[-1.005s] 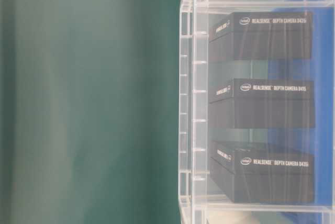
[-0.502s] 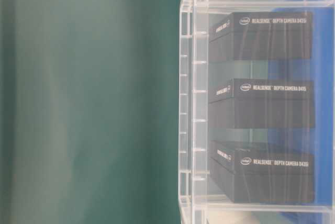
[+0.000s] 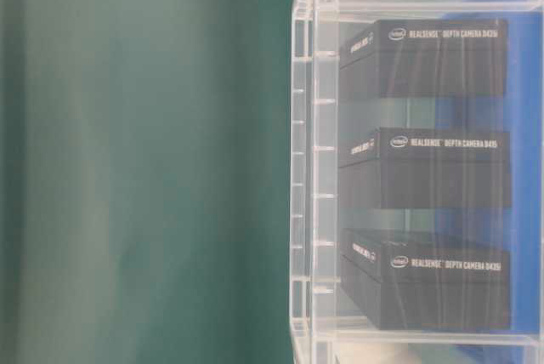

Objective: Clamp the lid of the box with both arms, then lift and open it.

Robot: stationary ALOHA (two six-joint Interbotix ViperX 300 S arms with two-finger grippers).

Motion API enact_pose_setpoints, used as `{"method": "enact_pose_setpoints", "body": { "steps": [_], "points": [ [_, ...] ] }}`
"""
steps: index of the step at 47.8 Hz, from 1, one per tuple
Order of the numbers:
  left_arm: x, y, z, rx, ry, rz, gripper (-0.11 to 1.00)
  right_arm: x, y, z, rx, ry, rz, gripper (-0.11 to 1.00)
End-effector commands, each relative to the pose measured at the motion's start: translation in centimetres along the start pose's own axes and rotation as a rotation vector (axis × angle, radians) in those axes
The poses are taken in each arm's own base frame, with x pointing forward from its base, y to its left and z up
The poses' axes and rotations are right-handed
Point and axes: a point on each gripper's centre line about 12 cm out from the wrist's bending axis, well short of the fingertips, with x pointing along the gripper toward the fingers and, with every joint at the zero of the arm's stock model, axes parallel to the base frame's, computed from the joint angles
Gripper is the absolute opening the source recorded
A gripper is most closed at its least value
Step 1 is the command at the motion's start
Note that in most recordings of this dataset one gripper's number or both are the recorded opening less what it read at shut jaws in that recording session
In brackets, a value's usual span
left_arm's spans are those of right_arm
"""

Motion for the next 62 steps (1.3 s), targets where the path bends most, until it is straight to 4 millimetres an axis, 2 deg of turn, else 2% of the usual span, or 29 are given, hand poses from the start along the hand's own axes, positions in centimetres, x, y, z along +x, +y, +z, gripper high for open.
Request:
{"method": "enact_pose_setpoints", "body": {
  "steps": [1,8,16,26,34,48,62],
  "points": [
    [-1.2,-0.2,0.8,0.004,-0.042,-0.010,0.01,-1.4,0.3,0.9,0.007,-0.048,0.022,0.00],
    [-2.0,-0.2,1.4,0.007,-0.071,-0.013,0.01,-2.4,0.3,1.6,0.002,-0.087,0.026,0.00],
    [-4.9,0.6,2.5,-0.004,-0.164,-0.015,0.01,-4.4,-0.1,2.6,-0.019,-0.170,0.011,0.00],
    [-8.3,2.2,2.7,0.058,-0.304,-0.003,0.01,-7.6,-1.7,3.3,-0.035,-0.319,-0.016,0.00],
    [-10.1,3.7,3.3,0.111,-0.408,0.030,0.01,-9.6,-3.7,3.7,-0.019,-0.418,-0.053,0.00],
    [-12.6,7.0,3.9,0.112,-0.545,0.115,0.01,-11.3,-7.7,4.1,0.035,-0.527,-0.148,0.00],
    [-15.4,9.8,2.9,0.131,-0.715,0.223,0.01,-13.8,-11.7,3.9,0.102,-0.663,-0.228,0.00]
  ]
}}
